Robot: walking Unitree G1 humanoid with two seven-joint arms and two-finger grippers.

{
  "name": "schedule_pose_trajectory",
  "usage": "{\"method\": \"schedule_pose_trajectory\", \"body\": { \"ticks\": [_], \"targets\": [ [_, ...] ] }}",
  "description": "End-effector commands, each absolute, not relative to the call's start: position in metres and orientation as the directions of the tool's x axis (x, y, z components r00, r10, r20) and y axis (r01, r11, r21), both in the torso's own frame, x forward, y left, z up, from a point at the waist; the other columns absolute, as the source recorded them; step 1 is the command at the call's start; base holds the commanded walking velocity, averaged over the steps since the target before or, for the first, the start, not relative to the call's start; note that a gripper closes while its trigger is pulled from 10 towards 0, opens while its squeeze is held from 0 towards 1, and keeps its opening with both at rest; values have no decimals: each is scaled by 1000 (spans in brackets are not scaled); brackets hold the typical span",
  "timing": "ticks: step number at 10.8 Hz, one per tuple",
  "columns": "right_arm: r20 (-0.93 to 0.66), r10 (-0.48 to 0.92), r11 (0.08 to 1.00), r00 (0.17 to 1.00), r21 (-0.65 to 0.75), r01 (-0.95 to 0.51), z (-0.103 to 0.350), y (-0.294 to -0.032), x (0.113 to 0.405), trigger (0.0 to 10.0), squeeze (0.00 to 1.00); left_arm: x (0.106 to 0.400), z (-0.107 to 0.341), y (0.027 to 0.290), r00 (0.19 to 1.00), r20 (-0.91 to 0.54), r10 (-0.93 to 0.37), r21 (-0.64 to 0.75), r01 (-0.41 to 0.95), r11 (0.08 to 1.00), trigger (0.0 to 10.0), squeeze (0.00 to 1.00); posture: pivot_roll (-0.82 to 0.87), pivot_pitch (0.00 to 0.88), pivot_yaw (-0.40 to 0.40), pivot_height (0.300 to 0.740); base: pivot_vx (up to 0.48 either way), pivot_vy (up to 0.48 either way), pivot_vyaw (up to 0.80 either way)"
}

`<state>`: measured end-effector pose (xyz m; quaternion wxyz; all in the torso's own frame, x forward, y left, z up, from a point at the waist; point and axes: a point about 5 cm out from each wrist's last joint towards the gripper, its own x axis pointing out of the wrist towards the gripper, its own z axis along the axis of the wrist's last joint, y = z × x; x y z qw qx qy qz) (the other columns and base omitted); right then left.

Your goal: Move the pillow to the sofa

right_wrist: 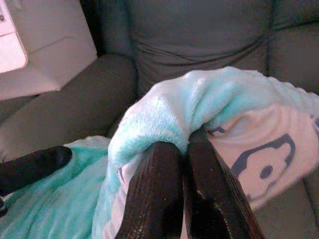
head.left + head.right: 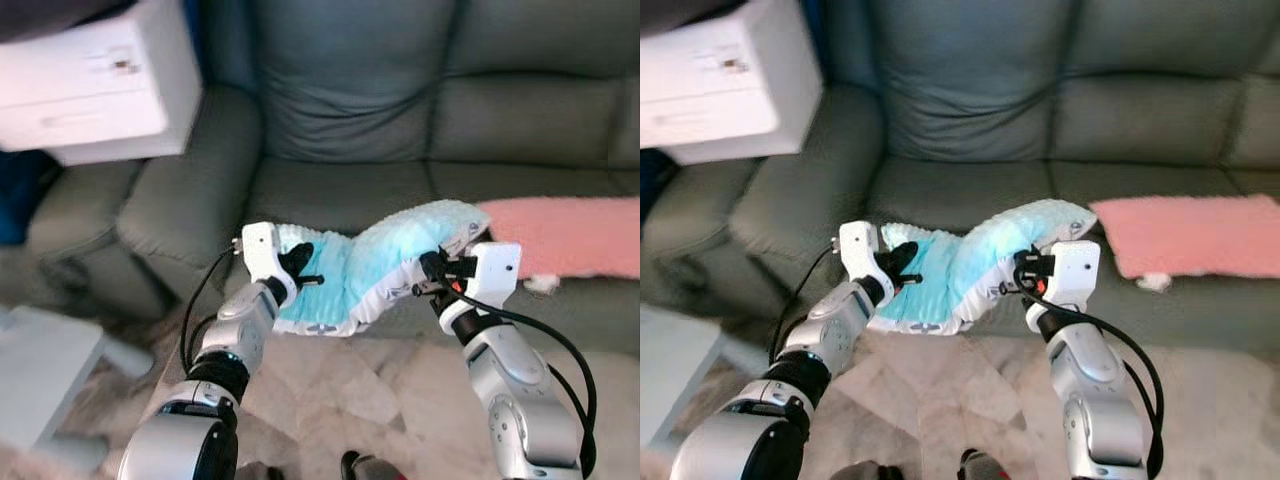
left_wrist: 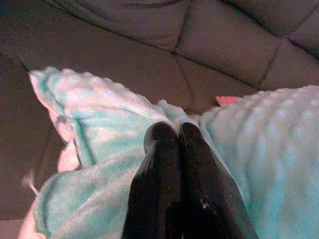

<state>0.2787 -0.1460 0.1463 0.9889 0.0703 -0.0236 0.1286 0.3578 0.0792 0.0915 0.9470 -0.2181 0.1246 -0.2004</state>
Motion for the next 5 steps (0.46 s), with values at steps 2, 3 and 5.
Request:
{"method": "schedule_pose_trajectory", "body": {
  "ticks": [2, 3, 5],
  "targets": [
    [90, 275, 951, 957, 123, -284, 154, -139, 279, 0, 0, 358, 95, 71, 871, -123, -476, -467, 372, 802, 10000, 0, -307, 125, 33, 740, 150, 0, 0],
    [91, 276, 950, 957, 126, -286, 155, -139, 279, 0, 0, 357, 94, 70, 867, -121, -484, -470, 379, 797, 10000, 0, -308, 126, 35, 740, 382, 0, 0],
    [88, 284, 948, 955, 126, -294, 154, -136, 279, 0, 0, 354, 92, 65, 850, -117, -514, -478, 406, 779, 10000, 0, -306, 126, 33, 740, 424, 0, 0]
  ]
}}
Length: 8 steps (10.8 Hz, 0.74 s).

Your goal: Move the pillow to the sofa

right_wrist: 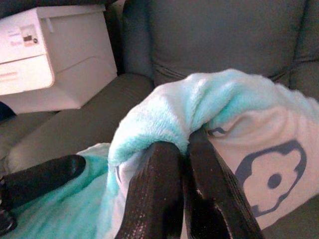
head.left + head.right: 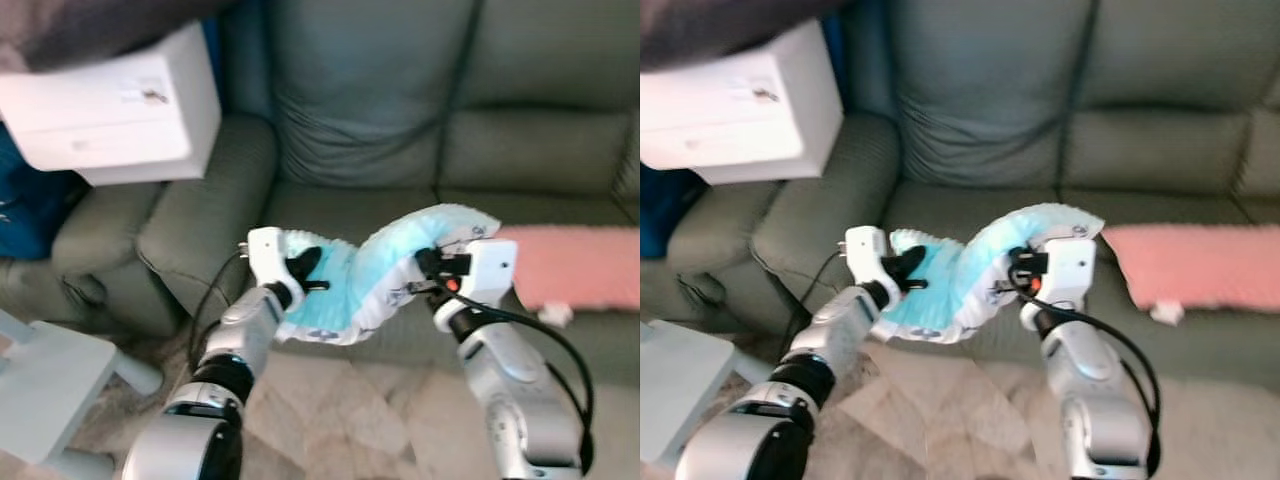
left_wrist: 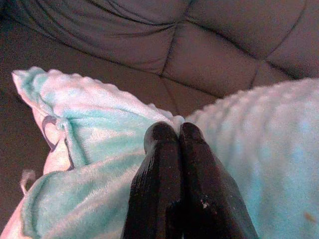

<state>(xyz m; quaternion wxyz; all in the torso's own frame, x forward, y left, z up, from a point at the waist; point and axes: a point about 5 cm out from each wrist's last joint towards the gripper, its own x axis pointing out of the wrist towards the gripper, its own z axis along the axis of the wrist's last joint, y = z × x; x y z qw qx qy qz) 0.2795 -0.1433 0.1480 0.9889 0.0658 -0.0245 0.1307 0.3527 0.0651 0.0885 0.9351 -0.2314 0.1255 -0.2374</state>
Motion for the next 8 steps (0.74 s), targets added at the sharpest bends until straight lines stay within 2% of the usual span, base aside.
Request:
{"method": "schedule_pose_trajectory", "body": {
  "ticks": [1, 4, 7, 8],
  "targets": [
    [88, 285, 947, 954, 126, -295, 154, -136, 279, 0, 0, 354, 91, 64, 848, -117, -518, -481, 408, 776, 10000, 0, -306, 125, 33, 740, 446, 0, 0],
    [86, 290, 945, 953, 130, -299, 155, -134, 281, 0, 0, 352, 90, 62, 841, -118, -529, -484, 416, 770, 10000, 0, -303, 120, 33, 740, 443, 0, 0],
    [88, 291, 944, 953, 134, -301, 155, -132, 282, 0, 0, 350, 88, 59, 825, -119, -553, -490, 436, 755, 10000, 0, -300, 119, 35, 740, 405, 0, -483],
    [88, 293, 944, 952, 130, -303, 155, -132, 282, 0, 0, 350, 87, 58, 823, -129, -554, -487, 434, 758, 10000, 0, -299, 118, 35, 740, 337, 0, 0]
  ]
}}
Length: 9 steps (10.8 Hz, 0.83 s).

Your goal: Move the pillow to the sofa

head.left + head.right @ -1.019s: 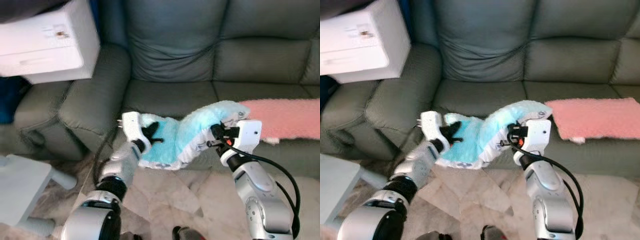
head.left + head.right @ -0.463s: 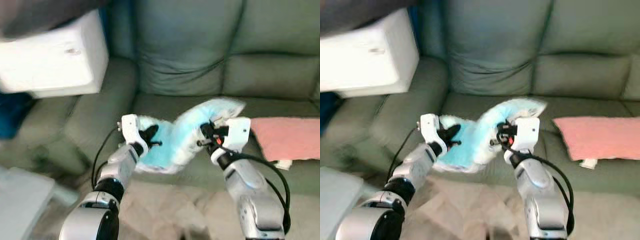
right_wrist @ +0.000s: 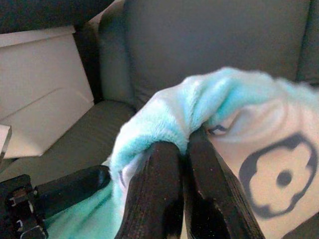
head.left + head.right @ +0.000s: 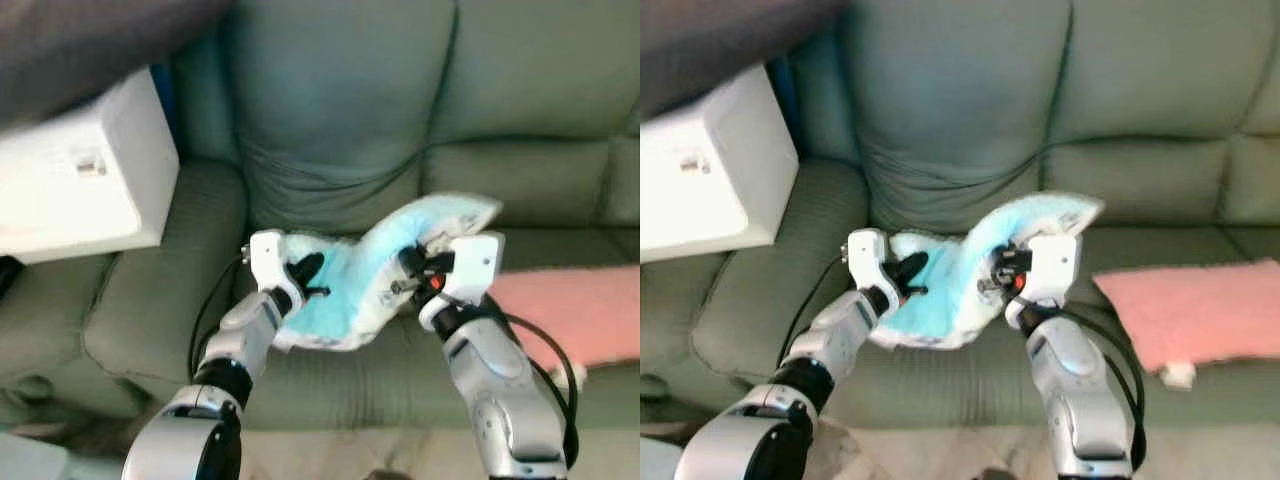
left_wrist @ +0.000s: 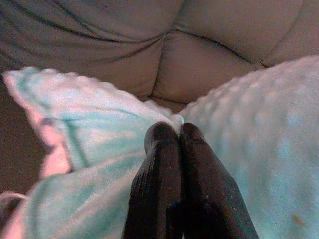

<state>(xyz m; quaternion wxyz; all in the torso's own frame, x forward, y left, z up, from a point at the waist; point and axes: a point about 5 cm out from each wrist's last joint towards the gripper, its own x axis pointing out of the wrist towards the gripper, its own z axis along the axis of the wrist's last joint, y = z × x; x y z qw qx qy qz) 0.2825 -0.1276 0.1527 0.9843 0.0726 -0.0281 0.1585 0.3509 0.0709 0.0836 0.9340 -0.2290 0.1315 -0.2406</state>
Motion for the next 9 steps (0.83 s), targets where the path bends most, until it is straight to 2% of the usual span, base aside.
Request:
{"method": "schedule_pose_trajectory", "body": {
  "ticks": [1, 4, 5, 9],
  "targets": [
    [87, 299, 943, 950, 129, -308, 154, -132, 283, 0, 0, 349, 86, 58, 827, -128, -548, -486, 429, 761, 10000, 0, -296, 117, 37, 740, 0, 0, 0],
    [83, 307, 938, 948, 141, -317, 154, -128, 284, 0, 0, 347, 81, 62, 828, -145, -542, -476, 422, 771, 10000, 0, -286, 124, 36, 740, 0, 0, 0],
    [84, 311, 937, 947, 141, -320, 154, -127, 284, 0, 0, 346, 80, 61, 828, -149, -540, -476, 418, 773, 10000, 0, -285, 125, 35, 740, 0, 0, -706],
    [68, 281, 948, 957, 137, -288, 147, -134, 281, 0, 0, 343, 67, 72, 864, -203, -461, -435, 342, 833, 10000, 0, -285, 154, 40, 740, 0, 0, 0]
  ]
}}
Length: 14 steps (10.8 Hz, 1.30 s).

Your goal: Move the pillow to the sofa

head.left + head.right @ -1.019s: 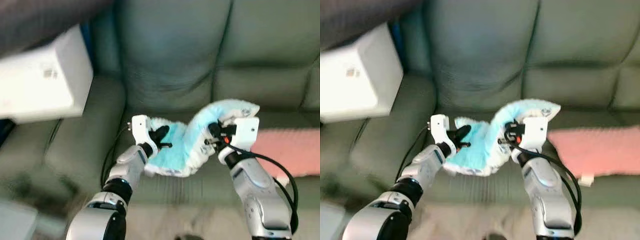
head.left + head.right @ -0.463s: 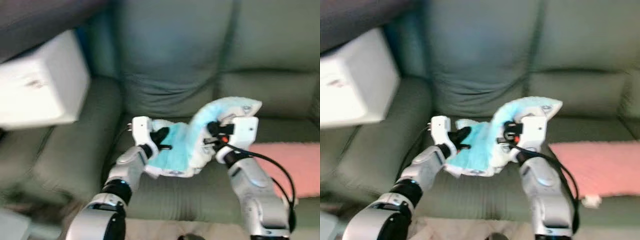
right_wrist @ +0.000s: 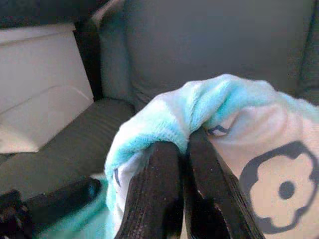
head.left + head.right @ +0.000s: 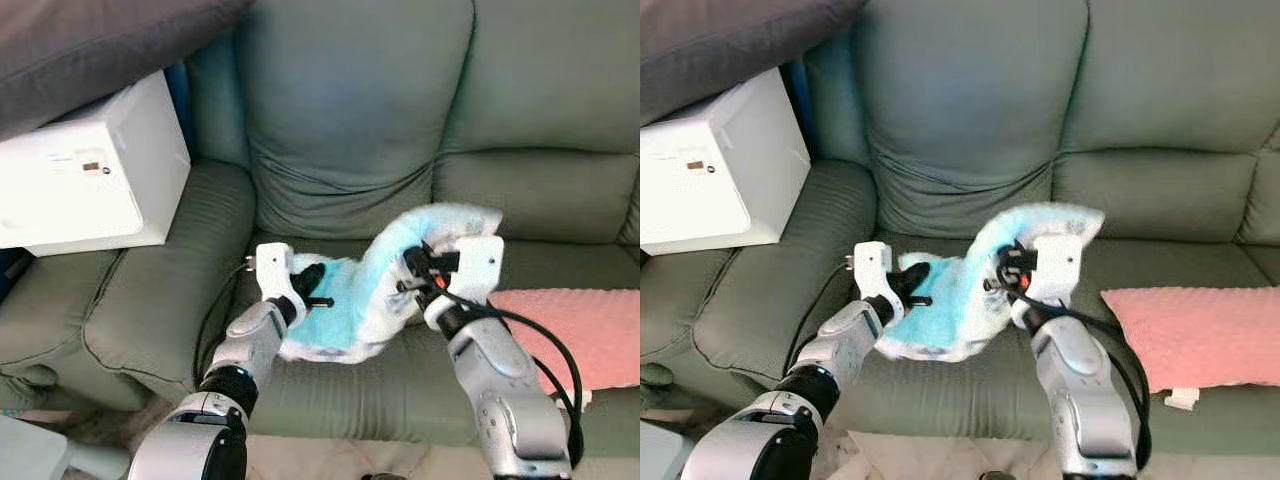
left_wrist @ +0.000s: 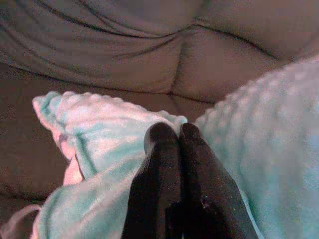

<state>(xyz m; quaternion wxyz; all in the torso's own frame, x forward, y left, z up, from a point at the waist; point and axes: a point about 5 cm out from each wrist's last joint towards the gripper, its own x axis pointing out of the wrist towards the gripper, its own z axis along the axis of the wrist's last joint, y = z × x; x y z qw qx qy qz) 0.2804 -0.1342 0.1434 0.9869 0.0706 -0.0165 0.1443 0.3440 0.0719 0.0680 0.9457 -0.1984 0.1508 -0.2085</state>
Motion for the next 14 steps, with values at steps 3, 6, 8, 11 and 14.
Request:
{"method": "schedule_pose_trajectory", "body": {
  "ticks": [3, 6, 8, 11, 14],
  "targets": [
    [5, 208, 969, 978, 136, -206, 128, -149, 282, 0, 0, 338, 53, 86, 875, -272, -399, -399, 275, 875, 10000, 0, -276, 237, 63, 740, 0, 0, 0],
    [-24, 123, 987, 992, 104, -120, 119, -170, 290, 0, 0, 343, 54, 100, 892, -305, -334, -341, 225, 913, 10000, 0, -259, 336, 102, 740, 0, 0, 0],
    [16, 70, 995, 997, 72, -71, 125, -190, 293, 0, 0, 351, 64, 97, 909, -275, -314, -381, 196, 903, 10000, 0, -278, 391, 119, 740, 0, 0, 0],
    [106, 37, 998, 994, 47, -42, 146, -196, 288, 0, 0, 362, 89, 62, 899, -233, -371, -391, 262, 882, 10000, 0, -315, 419, 115, 740, 0, 0, 0],
    [129, 88, 992, 988, 74, -98, 150, -175, 273, 824, 1000, 373, 115, 43, 898, -172, -405, -383, 318, 867, 10000, 796, -339, 424, 106, 740, 0, 0, 0]
  ]
}}
